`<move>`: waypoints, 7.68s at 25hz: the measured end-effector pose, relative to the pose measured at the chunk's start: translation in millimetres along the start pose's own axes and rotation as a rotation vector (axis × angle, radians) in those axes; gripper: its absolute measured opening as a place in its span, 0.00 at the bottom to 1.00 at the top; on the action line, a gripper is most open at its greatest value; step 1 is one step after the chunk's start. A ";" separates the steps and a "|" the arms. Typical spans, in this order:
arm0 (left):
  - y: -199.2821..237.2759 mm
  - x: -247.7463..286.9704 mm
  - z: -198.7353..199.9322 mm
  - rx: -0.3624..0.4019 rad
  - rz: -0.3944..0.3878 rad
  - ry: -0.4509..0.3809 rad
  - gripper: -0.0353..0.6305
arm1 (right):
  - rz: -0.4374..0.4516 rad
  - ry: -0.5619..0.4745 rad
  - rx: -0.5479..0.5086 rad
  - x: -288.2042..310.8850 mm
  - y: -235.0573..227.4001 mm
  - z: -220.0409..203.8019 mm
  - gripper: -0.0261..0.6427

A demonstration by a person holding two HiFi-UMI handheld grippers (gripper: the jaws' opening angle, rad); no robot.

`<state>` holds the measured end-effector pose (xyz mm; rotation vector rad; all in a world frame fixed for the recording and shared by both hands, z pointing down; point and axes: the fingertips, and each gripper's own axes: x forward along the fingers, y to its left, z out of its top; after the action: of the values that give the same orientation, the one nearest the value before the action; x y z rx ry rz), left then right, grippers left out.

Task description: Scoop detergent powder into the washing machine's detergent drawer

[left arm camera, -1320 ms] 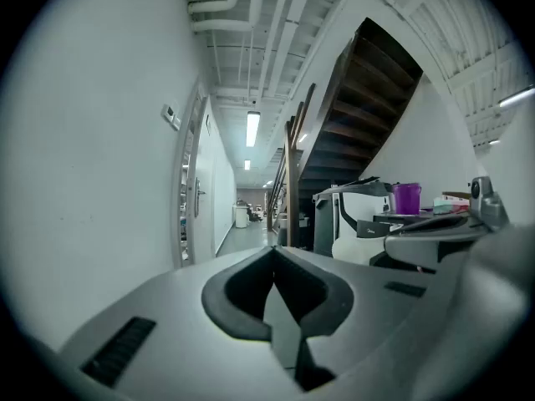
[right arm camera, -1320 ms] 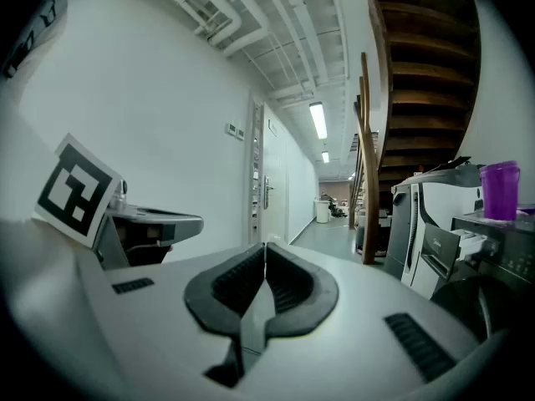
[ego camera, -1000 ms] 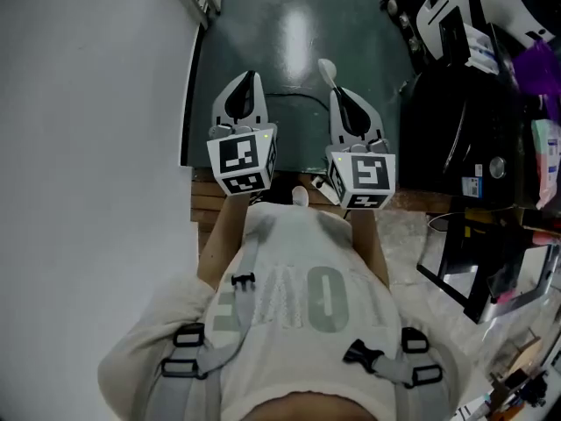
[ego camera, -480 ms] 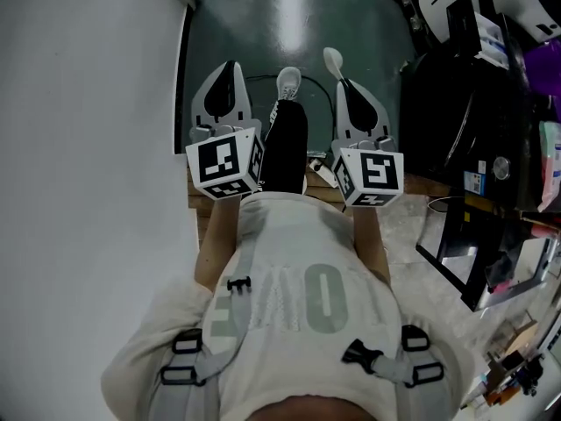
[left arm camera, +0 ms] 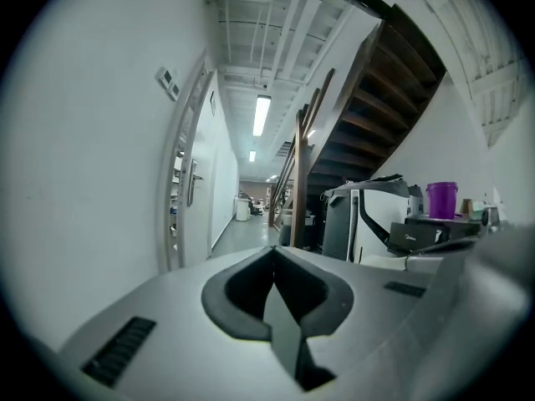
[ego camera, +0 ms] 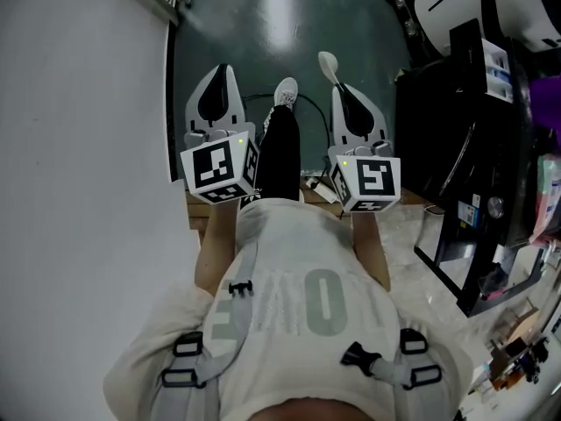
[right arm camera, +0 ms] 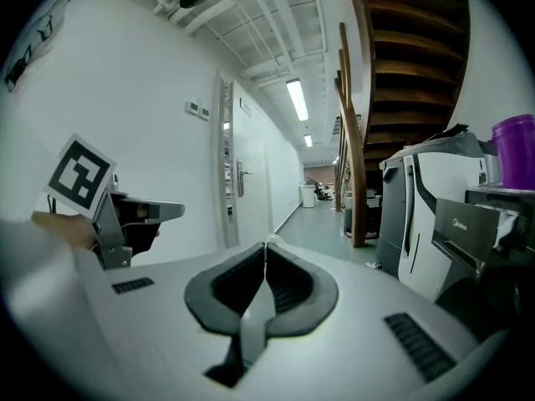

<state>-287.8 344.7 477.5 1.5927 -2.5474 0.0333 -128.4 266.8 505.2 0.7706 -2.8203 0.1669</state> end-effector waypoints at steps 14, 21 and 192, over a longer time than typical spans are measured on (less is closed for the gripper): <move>39.7 258.6 107.3 0.008 -0.079 -0.003 0.08 | 0.009 -0.022 -0.019 237.8 -80.6 159.3 0.06; 66.0 318.3 172.1 -0.001 -0.029 -0.031 0.08 | 0.018 -0.059 -0.023 296.0 -100.1 231.8 0.06; -747.8 312.8 149.3 0.208 -1.580 0.030 0.08 | -0.644 0.832 0.508 -240.2 -611.4 141.4 0.06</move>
<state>231.9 -277.7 329.4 3.0311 -0.6653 0.1400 362.5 -162.8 344.2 1.2858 -1.6649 0.8706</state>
